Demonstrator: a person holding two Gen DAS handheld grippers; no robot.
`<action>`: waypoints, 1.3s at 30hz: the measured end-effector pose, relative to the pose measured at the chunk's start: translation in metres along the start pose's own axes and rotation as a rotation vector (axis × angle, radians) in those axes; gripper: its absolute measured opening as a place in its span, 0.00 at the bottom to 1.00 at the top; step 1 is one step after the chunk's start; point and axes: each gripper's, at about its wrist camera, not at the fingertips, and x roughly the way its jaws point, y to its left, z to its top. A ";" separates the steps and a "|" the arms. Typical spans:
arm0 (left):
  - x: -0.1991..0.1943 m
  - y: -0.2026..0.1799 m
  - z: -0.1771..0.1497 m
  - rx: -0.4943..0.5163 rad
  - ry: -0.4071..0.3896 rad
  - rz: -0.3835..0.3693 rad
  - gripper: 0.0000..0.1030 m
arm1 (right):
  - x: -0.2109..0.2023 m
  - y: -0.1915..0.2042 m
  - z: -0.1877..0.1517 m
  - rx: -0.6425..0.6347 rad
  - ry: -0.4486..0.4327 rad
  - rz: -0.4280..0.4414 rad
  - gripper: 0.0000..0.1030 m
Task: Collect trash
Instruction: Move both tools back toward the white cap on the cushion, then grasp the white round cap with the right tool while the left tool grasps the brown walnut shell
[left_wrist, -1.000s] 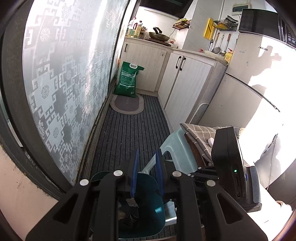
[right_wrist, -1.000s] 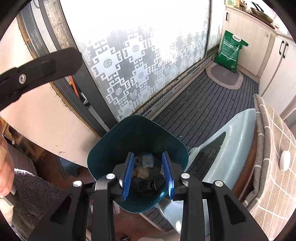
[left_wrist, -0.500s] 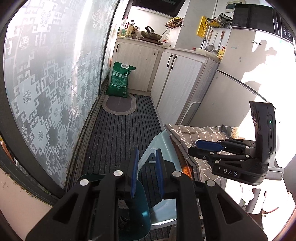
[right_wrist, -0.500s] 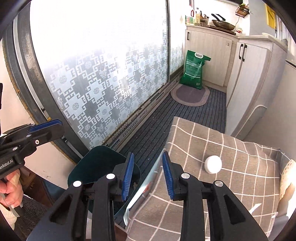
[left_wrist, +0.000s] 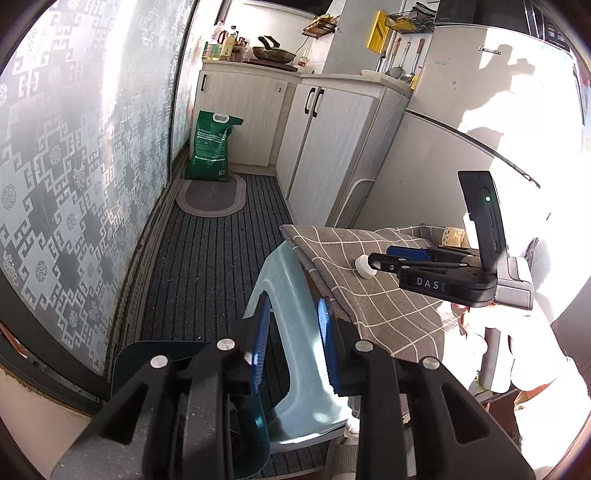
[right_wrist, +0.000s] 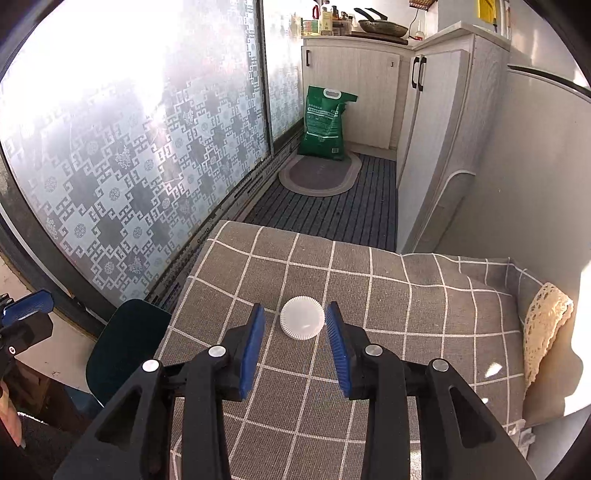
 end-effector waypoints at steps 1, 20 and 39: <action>0.002 -0.002 0.000 0.003 0.004 -0.004 0.30 | 0.004 -0.003 -0.001 0.004 0.008 -0.004 0.39; 0.040 -0.042 -0.005 0.062 0.058 -0.050 0.31 | 0.007 -0.032 -0.006 0.082 0.016 0.084 0.29; 0.109 -0.085 0.006 0.115 0.109 -0.012 0.31 | -0.048 -0.073 -0.044 0.087 -0.037 0.098 0.29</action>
